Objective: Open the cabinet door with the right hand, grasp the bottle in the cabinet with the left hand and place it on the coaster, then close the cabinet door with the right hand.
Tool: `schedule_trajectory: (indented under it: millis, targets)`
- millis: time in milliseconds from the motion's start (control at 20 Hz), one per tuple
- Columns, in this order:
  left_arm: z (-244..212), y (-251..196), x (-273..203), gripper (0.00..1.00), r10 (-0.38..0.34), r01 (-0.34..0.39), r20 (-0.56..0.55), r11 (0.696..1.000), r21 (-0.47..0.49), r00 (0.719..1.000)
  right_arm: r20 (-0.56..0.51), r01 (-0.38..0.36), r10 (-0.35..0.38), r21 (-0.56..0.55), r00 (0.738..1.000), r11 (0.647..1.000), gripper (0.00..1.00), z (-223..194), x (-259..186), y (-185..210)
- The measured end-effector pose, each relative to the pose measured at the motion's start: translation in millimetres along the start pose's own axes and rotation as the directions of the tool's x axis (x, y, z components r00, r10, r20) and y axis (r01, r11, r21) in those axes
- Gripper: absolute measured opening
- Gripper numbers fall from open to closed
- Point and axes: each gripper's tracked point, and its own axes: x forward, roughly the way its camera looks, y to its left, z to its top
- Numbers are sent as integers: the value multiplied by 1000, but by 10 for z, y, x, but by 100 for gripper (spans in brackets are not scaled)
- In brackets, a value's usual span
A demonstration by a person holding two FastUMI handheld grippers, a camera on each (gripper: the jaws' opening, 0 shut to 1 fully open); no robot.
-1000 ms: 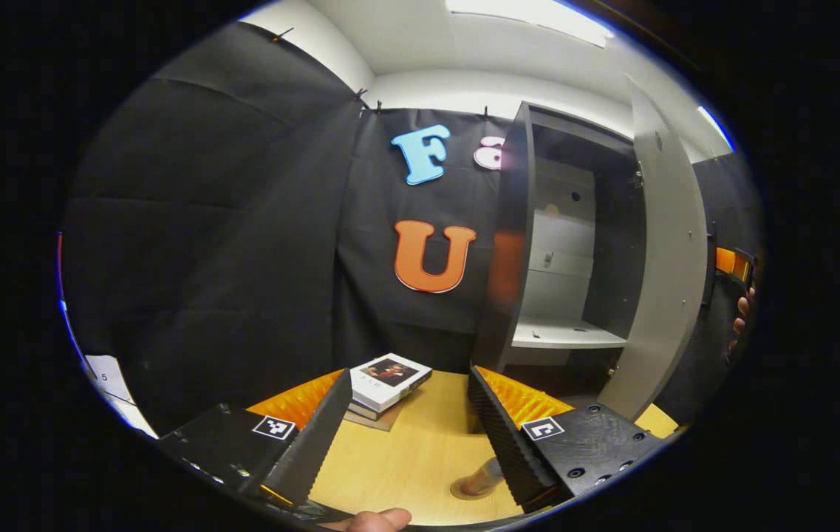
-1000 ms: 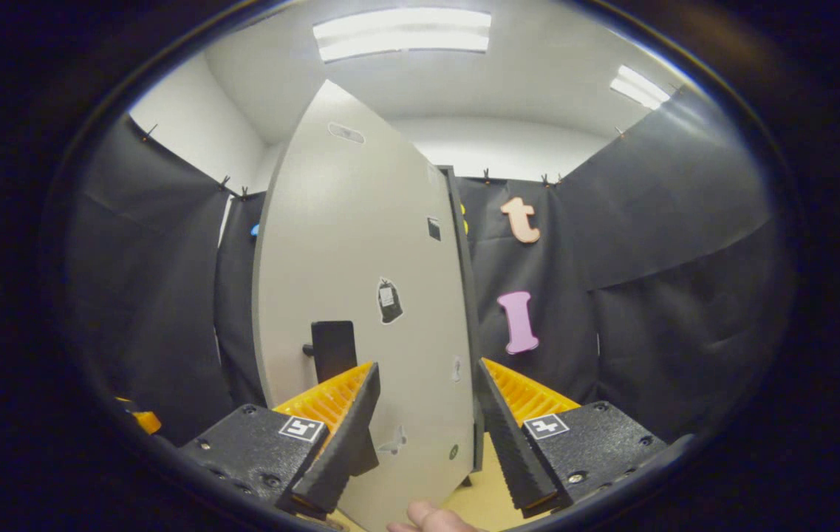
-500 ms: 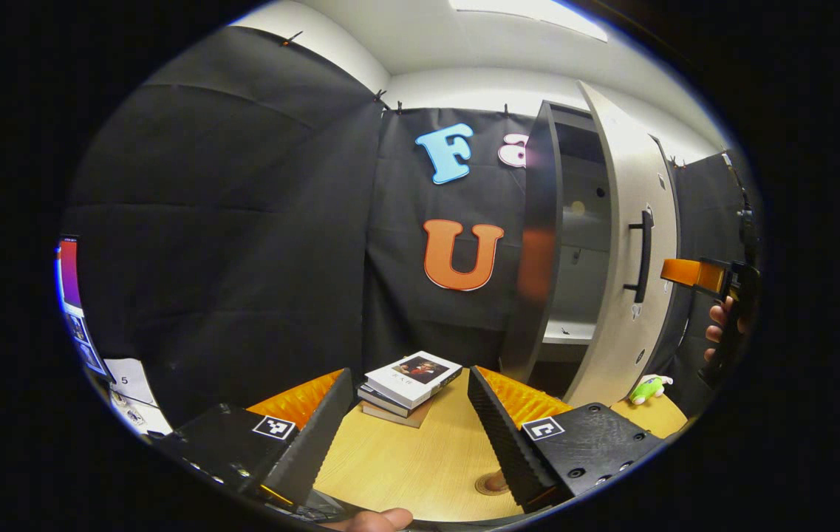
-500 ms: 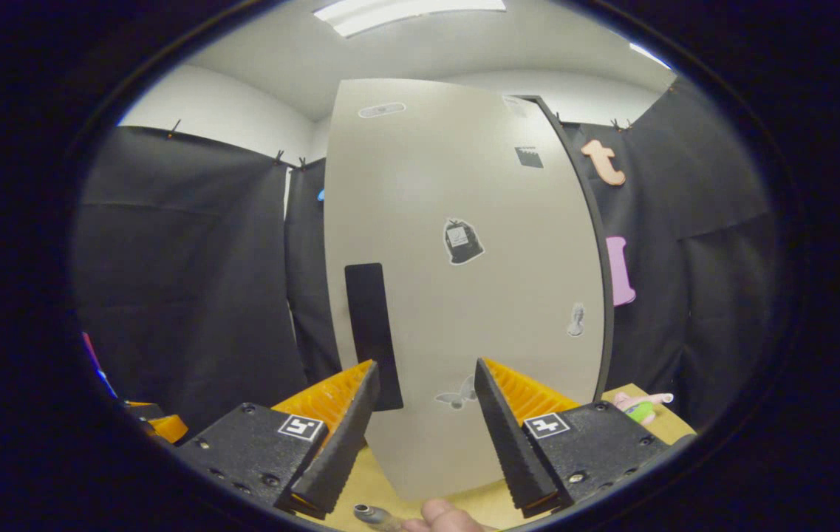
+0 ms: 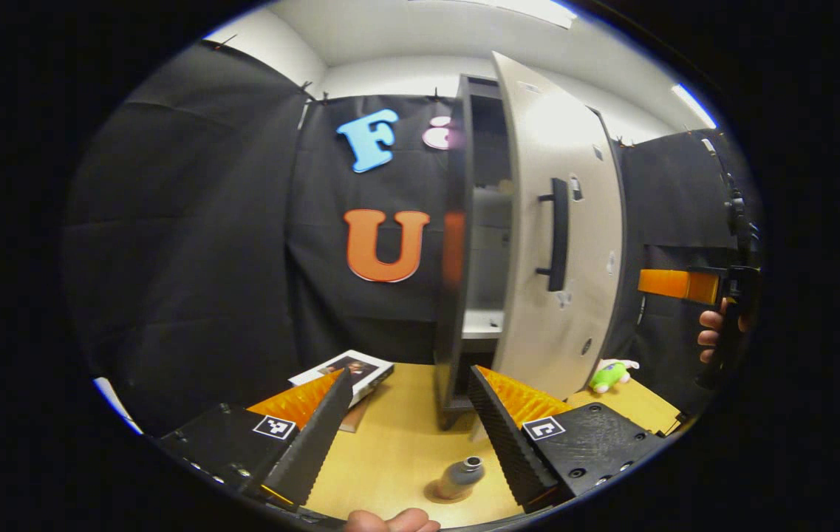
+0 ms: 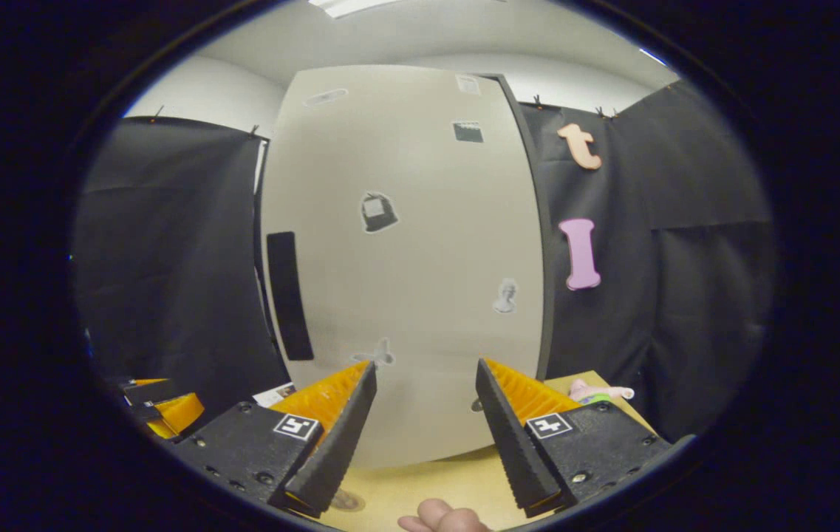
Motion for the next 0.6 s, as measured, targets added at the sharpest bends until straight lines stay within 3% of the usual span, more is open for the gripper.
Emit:
schedule_trajectory:
  millis: [100,150,350,400,600]
  targets:
    - [46,-287,67,95,-30,30,-7,999,39,1000,-73,107,-106,10,992,994,89,-166,2,-395]
    - [101,-422,101,95,-38,38,3,998,57,999,-98,123,-122,1,988,992,89,-237,-9,-507]
    - [202,-850,238,95,-80,78,18,992,102,997,-87,89,-90,-10,992,996,89,-190,-70,-597]
    - [203,-905,269,100,-82,80,14,992,100,997,-74,84,-85,-13,994,996,89,-171,-72,-603]
    - [216,-936,356,96,-56,55,1,996,71,998,-75,67,-67,-4,995,998,89,-192,-75,-587]
